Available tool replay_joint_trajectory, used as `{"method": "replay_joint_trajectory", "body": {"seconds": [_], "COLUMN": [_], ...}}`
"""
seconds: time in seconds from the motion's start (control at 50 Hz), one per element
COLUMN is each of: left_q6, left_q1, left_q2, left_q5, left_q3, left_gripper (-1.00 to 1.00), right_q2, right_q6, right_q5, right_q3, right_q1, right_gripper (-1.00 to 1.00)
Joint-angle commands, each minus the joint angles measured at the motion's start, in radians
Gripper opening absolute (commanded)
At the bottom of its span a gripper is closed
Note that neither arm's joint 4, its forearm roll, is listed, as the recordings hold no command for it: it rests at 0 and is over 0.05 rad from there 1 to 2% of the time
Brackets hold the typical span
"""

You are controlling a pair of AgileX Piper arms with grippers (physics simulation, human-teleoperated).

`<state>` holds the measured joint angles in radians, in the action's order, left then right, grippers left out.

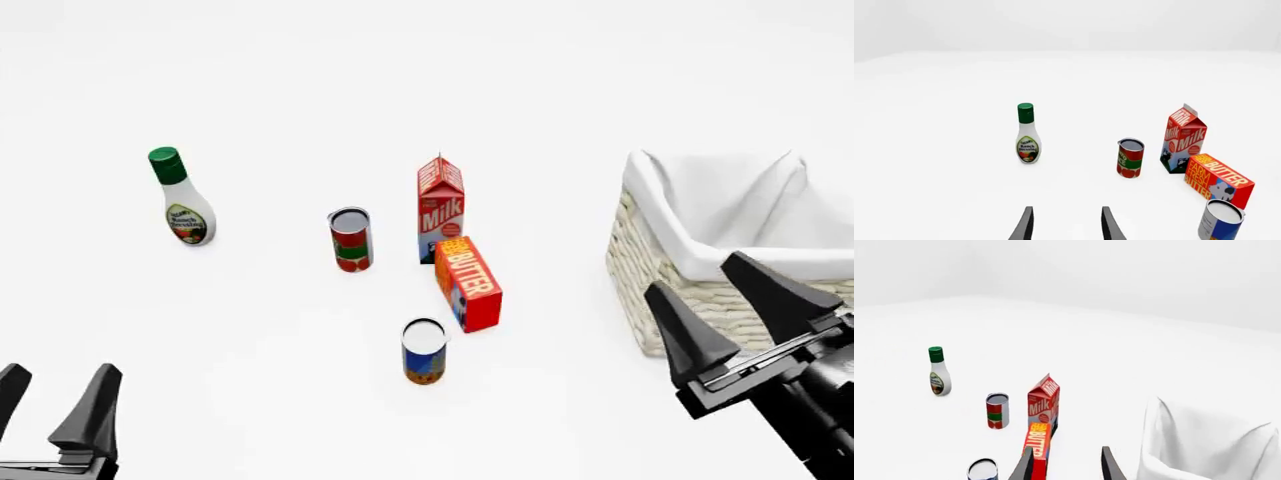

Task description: Pick the alphabet soup and place it in the basket.

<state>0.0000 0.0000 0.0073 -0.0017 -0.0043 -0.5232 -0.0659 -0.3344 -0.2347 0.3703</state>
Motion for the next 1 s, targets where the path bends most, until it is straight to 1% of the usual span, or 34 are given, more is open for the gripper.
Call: {"method": "replay_joint_trajectory", "body": {"seconds": [0.02, 0.1, 0.12, 0.16, 0.28, 0.58, 1.0], "left_q6": [0.000, 0.000, 0.000, 0.000, 0.000, 0.000, 0.000], "left_q1": [0.000, 0.000, 0.000, 0.000, 0.000, 0.000, 0.000], "left_q2": [0.000, 0.000, 0.000, 0.000, 0.000, 0.000, 0.000], "left_q5": [0.000, 0.000, 0.000, 0.000, 0.000, 0.000, 0.000], "left_q3": [0.000, 0.000, 0.000, 0.000, 0.000, 0.000, 0.000], "left_gripper": [1.00, 1.00, 1.00, 1.00, 1.00, 1.00, 1.00], "right_q2": [-0.121, -0.142, -0.145, -0.167, -0.230, -0.382, -0.523], "right_q6": [-0.002, 0.002, 0.023, 0.014, 0.016, 0.021, 0.029], "right_q5": [-0.086, -0.100, -0.103, -0.119, -0.162, -0.255, -0.322], "right_q3": [-0.029, -0.036, -0.038, -0.039, -0.054, -0.088, -0.120], "right_q1": [0.085, 0.110, 0.119, 0.134, 0.187, 0.281, 0.324], "right_gripper": [1.00, 1.00, 1.00, 1.00, 1.00, 1.00, 1.00]}}
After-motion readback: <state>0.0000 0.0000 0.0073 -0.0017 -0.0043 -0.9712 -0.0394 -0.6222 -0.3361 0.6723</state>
